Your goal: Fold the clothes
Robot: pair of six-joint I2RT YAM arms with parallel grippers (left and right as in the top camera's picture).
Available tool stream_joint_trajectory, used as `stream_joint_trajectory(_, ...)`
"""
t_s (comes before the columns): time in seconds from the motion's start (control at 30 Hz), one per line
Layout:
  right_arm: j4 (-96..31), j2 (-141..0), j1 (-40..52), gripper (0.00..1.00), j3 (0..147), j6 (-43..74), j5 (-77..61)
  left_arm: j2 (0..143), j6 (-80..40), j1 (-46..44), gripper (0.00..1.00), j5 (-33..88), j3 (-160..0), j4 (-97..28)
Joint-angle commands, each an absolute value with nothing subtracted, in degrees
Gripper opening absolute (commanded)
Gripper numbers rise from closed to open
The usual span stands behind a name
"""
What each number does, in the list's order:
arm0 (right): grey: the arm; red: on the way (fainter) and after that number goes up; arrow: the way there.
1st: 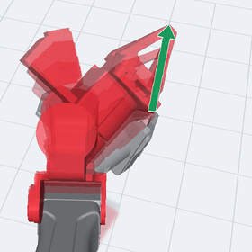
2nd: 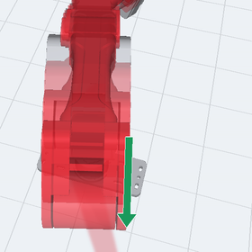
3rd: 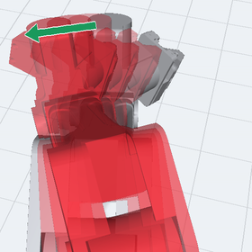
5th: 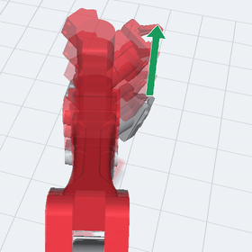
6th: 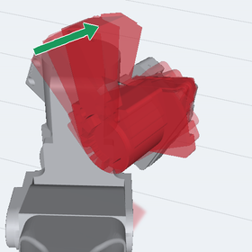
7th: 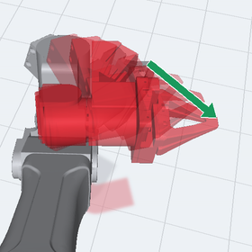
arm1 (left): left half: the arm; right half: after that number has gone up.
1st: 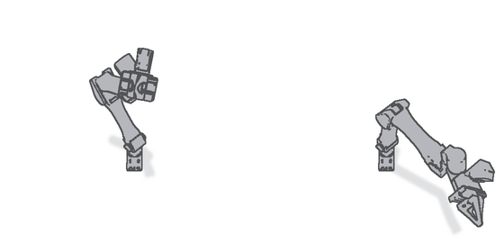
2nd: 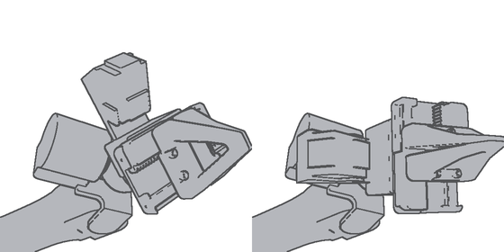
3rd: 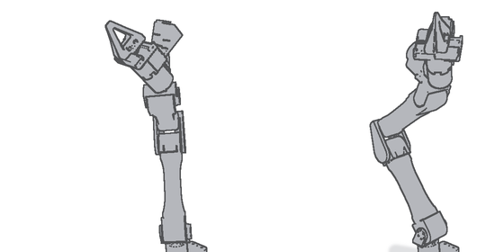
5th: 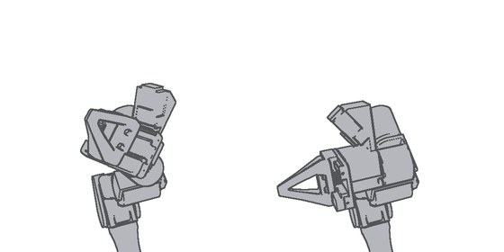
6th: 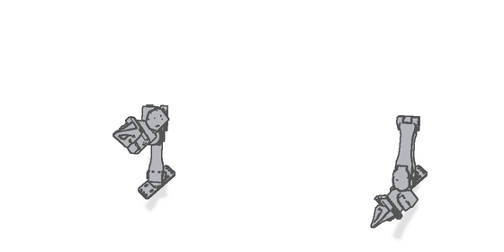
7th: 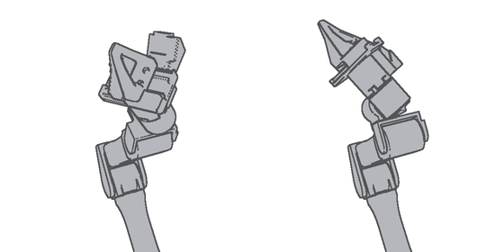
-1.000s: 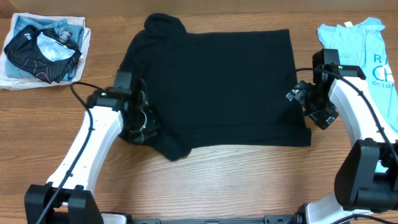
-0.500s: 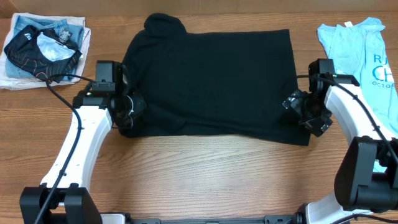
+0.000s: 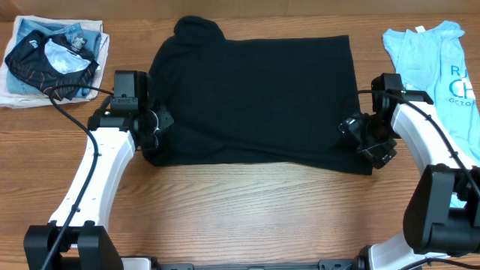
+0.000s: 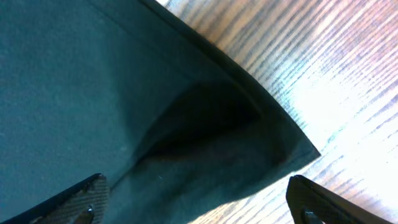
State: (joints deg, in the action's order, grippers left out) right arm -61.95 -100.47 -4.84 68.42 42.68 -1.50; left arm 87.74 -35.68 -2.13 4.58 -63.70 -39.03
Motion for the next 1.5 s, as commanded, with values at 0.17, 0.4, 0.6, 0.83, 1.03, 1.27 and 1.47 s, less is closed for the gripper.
stream_joint_trajectory(0.17,-62.6,-100.0,-4.9,0.82,66.9,46.5,-2.1,86.9,-36.0,-1.9,0.08,3.4,-64.6,-39.2)
stream_joint_trajectory(0.4,-59.7,-100.0,-4.9,0.67,63.6,46.6,-2.1,86.9,-36.0,-1.9,0.09,3.4,-64.6,-39.9)
stream_joint_trajectory(0.6,-57.4,-100.0,-4.9,0.43,62.3,46.6,-2.1,86.9,-36.0,-1.9,0.07,3.4,-64.6,-40.2)
stream_joint_trajectory(0.83,-54.3,-100.0,-4.9,0.04,62.3,48.3,-2.2,86.9,-36.0,-1.9,0.04,3.4,-64.6,-39.7)
stream_joint_trajectory(1.03,-49.2,-100.0,-4.9,0.04,62.3,48.3,-3.1,86.9,-36.0,-1.9,0.04,3.3,-64.6,-37.5)
stream_joint_trajectory(1.27,-41.2,-100.0,-6.0,0.04,62.4,48.3,-2.2,86.9,-36.0,-1.8,0.05,-2.0,-64.6,-35.0)
stream_joint_trajectory(1.47,-34.7,-100.0,-6.8,0.04,62.4,48.2,-2.3,86.9,-36.0,-1.8,0.05,-5.2,-64.6,-33.6)
